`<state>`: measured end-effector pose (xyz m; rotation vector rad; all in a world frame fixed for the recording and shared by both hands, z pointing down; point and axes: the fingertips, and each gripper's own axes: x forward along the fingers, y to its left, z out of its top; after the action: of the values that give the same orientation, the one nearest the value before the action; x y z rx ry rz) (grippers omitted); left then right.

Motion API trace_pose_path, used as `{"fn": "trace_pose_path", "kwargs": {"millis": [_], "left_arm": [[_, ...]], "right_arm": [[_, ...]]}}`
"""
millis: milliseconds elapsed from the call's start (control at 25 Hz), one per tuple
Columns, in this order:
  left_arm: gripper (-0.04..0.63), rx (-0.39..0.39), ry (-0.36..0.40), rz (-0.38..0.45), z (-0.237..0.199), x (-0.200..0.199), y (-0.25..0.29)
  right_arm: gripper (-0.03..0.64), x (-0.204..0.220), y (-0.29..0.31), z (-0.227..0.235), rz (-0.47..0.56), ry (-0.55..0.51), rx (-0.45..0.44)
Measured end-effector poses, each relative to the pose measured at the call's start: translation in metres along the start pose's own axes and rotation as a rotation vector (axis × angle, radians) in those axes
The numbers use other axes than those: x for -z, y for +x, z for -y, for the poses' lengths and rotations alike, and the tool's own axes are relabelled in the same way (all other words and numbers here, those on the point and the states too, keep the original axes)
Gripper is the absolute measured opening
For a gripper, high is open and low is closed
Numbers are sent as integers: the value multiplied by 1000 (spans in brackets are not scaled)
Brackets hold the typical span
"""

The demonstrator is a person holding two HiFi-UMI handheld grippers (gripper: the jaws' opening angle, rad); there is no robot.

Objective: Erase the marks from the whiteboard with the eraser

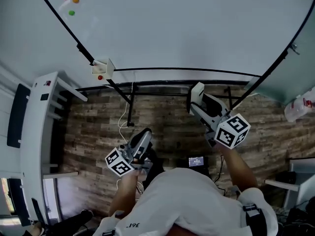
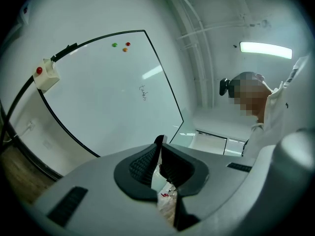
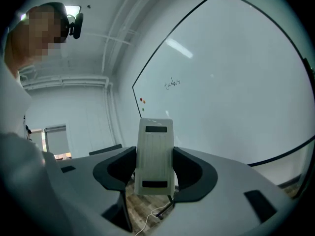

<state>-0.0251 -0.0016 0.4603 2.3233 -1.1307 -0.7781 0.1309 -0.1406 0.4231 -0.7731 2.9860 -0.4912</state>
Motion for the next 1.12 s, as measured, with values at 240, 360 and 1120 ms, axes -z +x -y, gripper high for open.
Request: {"fn": "trace_pose_path", "kwargs": {"millis": [240, 360, 1120], "left_arm": [[17, 33, 8, -18, -39, -38, 5], [17, 51, 12, -30, -62, -63, 5], [15, 40, 183, -100, -166, -174, 26]], "right_arm": [[253, -20, 50, 6, 28, -59, 75], [253, -28, 80, 4, 28, -100, 121], [253, -135, 240, 15, 104, -338, 402]]}}
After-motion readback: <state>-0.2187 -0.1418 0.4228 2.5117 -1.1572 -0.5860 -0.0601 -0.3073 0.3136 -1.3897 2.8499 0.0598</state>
